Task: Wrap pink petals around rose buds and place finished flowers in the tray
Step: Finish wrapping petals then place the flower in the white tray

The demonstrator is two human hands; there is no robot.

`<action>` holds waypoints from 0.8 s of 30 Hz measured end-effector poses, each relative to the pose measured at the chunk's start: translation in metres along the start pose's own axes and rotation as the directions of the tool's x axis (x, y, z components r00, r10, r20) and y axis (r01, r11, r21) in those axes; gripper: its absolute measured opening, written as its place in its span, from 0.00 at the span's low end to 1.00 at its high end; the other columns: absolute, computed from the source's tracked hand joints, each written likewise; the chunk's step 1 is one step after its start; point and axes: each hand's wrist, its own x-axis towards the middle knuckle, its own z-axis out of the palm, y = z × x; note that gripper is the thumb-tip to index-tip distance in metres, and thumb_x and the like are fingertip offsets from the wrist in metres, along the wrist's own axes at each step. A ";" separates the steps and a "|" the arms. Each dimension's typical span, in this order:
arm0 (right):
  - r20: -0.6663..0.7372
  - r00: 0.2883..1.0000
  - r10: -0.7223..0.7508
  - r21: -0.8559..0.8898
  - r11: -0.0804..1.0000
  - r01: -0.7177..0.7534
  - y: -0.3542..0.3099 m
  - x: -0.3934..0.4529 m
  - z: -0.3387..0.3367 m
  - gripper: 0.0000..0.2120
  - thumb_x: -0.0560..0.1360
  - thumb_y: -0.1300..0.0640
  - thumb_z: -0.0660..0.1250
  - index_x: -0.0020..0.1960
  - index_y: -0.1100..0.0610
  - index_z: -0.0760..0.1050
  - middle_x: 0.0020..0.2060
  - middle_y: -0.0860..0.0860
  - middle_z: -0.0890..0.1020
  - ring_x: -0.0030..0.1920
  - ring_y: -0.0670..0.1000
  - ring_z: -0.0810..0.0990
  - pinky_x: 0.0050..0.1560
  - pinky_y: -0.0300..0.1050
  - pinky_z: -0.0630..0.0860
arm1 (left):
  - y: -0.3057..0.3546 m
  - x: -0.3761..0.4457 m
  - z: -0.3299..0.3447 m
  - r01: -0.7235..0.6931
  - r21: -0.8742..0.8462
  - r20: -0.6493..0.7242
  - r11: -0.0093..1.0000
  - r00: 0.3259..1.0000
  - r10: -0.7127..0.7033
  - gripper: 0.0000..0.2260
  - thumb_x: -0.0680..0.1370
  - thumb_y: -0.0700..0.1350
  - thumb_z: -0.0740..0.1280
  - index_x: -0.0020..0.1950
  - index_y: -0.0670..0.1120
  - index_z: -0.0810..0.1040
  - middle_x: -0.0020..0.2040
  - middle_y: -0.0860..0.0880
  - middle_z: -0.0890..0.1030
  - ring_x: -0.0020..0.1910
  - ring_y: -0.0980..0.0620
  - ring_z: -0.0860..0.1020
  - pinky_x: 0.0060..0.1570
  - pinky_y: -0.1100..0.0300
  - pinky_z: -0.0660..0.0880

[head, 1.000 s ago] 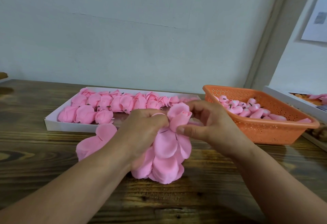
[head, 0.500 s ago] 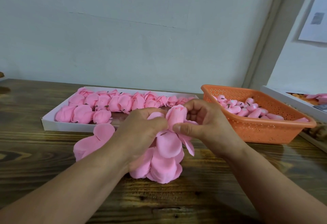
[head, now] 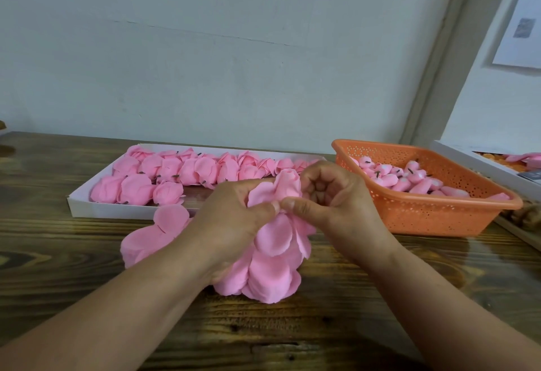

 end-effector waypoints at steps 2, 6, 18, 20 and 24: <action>-0.010 1.000 -0.011 -0.028 1.000 0.010 -0.001 -0.001 0.001 0.14 0.66 0.70 0.74 0.37 0.55 0.73 0.27 0.42 0.72 0.28 0.40 0.68 0.29 0.32 0.68 | 0.000 -0.001 0.002 -0.018 0.047 -0.016 0.999 1.000 0.019 0.12 0.79 0.39 0.64 0.46 0.52 0.85 0.44 0.53 0.86 0.48 0.55 0.84 0.56 0.50 0.78; -0.002 1.000 -0.014 -0.066 0.998 0.014 -0.005 -0.003 0.002 0.10 0.69 0.69 0.72 0.38 0.60 0.73 0.30 0.53 0.74 0.30 0.48 0.71 0.30 0.43 0.71 | 0.000 -0.002 0.003 -0.053 0.106 0.000 0.993 0.999 0.053 0.10 0.80 0.42 0.63 0.46 0.51 0.84 0.43 0.53 0.86 0.47 0.57 0.83 0.54 0.52 0.78; 0.010 0.989 0.146 0.185 0.972 -0.145 -0.004 -0.001 -0.001 0.06 0.70 0.68 0.69 0.40 0.63 0.73 0.24 0.52 0.77 0.23 0.47 0.72 0.25 0.37 0.69 | 0.001 -0.003 0.003 -0.010 0.059 0.023 0.998 1.000 0.009 0.09 0.78 0.43 0.66 0.42 0.50 0.84 0.41 0.53 0.86 0.42 0.58 0.83 0.44 0.60 0.75; -0.011 0.986 0.165 0.162 0.974 -0.161 -0.003 -0.001 0.000 0.05 0.72 0.70 0.67 0.40 0.63 0.73 0.24 0.52 0.77 0.23 0.46 0.73 0.25 0.36 0.69 | 0.001 -0.003 0.003 0.002 0.049 0.025 0.999 1.000 -0.003 0.09 0.78 0.43 0.66 0.42 0.49 0.84 0.41 0.53 0.86 0.43 0.59 0.83 0.43 0.61 0.74; -0.074 0.987 0.144 0.085 0.987 -0.137 -0.004 -0.001 0.001 0.07 0.71 0.71 0.67 0.37 0.61 0.75 0.28 0.54 0.77 0.29 0.49 0.73 0.28 0.38 0.70 | 0.001 -0.002 0.002 0.007 0.061 0.024 0.998 1.000 -0.009 0.08 0.78 0.42 0.66 0.44 0.48 0.84 0.43 0.53 0.86 0.45 0.57 0.83 0.47 0.59 0.76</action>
